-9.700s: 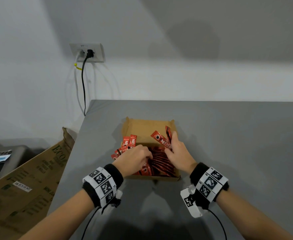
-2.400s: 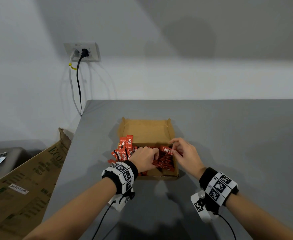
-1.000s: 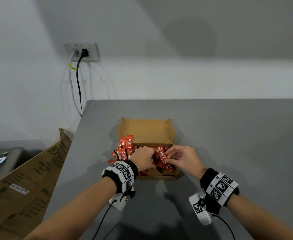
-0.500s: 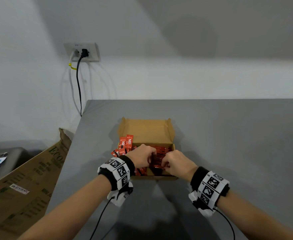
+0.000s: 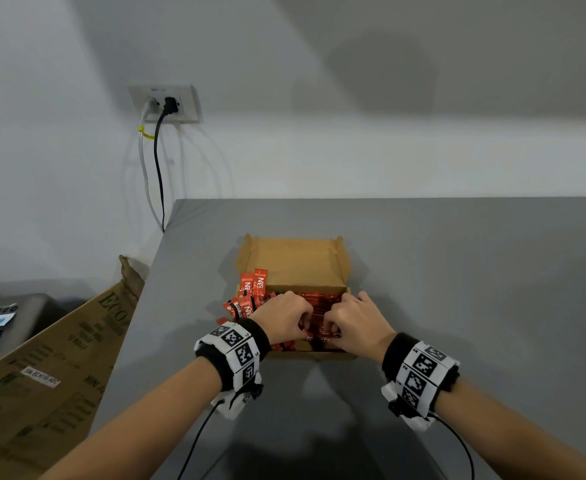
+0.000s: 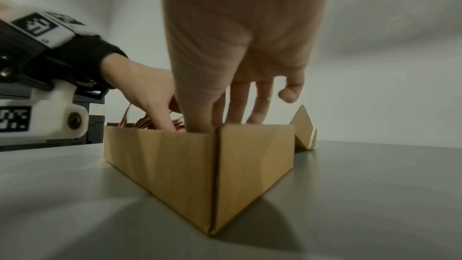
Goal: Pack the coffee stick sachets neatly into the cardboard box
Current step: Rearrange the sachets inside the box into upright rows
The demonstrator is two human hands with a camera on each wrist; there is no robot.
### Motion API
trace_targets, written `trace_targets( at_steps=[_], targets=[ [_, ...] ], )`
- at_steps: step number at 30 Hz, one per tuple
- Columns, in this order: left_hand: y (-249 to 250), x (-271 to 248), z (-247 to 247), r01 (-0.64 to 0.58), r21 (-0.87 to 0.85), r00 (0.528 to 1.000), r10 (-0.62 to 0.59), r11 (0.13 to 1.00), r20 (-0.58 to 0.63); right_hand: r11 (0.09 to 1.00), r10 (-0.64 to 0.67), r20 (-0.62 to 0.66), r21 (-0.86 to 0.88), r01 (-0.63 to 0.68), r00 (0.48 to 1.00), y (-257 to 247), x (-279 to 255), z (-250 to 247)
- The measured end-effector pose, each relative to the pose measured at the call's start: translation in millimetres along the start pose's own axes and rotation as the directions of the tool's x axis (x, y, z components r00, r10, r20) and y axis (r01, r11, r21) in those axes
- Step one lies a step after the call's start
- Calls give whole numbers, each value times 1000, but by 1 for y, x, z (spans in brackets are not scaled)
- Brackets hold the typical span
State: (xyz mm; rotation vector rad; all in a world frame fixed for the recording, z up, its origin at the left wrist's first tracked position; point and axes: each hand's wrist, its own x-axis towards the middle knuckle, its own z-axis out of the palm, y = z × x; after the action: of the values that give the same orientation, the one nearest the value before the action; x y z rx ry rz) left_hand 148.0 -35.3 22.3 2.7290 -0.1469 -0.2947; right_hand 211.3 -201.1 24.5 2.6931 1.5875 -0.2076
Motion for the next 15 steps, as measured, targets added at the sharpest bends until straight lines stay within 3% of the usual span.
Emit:
trace_targets(
  at_steps=[15],
  targets=[
    [4, 2, 2, -34, 71, 999, 32, 997, 29, 996, 90, 6, 2, -90, 996, 1, -4, -1]
  ],
)
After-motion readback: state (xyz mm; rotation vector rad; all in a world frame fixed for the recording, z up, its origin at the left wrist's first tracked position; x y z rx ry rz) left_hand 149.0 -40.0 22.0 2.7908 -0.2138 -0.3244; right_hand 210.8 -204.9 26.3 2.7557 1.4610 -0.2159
